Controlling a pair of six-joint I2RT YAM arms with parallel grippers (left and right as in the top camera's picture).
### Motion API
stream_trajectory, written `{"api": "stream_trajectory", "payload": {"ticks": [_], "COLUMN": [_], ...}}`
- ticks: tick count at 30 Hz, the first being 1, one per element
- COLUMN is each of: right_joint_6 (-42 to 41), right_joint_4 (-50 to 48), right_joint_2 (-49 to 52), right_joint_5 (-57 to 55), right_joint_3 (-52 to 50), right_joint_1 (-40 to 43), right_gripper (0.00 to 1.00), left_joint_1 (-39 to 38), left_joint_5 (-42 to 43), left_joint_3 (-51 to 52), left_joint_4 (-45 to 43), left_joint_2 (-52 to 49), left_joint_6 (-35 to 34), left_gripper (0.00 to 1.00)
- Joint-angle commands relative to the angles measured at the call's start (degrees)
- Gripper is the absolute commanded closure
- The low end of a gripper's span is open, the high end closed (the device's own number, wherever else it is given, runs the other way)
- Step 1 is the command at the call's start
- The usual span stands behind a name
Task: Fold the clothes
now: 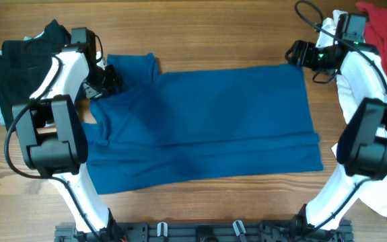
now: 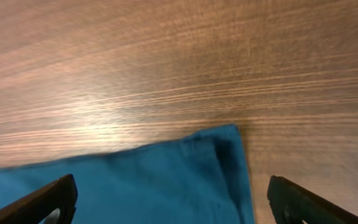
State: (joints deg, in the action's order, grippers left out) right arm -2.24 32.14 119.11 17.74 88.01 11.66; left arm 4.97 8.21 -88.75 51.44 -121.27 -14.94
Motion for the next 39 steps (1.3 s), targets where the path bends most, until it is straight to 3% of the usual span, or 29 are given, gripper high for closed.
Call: {"api": "stream_trajectory", "payload": {"ticks": [1,11,16,19,21,25,32,37,39], "right_joint_6": [0.9,4.9,7.3,10.1,11.3,11.3,11.3,11.2,11.1], "right_joint_4": [-1.8,-3.0,-3.3,-4.0,-4.5,-4.7,-3.8,-3.6,-3.6], "right_joint_2": [3.4,7.9,9.9,10.0,10.0,10.0,10.0,10.0,10.0], "right_joint_5": [-1.0,-2.3,-2.3,-2.3,-2.3,-3.1,-5.4,-6.2,-6.2], "right_joint_3": [0.9,0.9,0.9,0.9,0.9,0.9,0.9,0.9,0.9], "right_joint_1": [-0.1,-0.2,-0.4,-1.0,-1.6,-2.2,-2.2,-2.2,-2.2], "right_gripper": [0.0,0.01,0.07,0.18,0.34,0.49,0.55,0.91,0.96], "left_joint_1": [-0.3,-0.3,-0.3,-0.3,-0.3,-0.3,-0.3,-0.3,-0.3], "left_joint_5": [0.3,0.3,0.3,0.3,0.3,0.3,0.3,0.3,0.3], "left_joint_3": [0.3,0.3,0.3,0.3,0.3,0.3,0.3,0.3,0.3], "left_joint_4": [0.1,0.1,0.1,0.1,0.1,0.1,0.1,0.1,0.1], "left_joint_2": [1.5,1.5,1.5,1.5,1.5,1.5,1.5,1.5,1.5], "left_joint_6": [-0.7,-0.7,-0.7,-0.7,-0.7,-0.7,-0.7,-0.7,-0.7], "left_gripper": [0.96,0.96,0.96,0.96,0.96,0.96,0.96,0.96,0.96]}}
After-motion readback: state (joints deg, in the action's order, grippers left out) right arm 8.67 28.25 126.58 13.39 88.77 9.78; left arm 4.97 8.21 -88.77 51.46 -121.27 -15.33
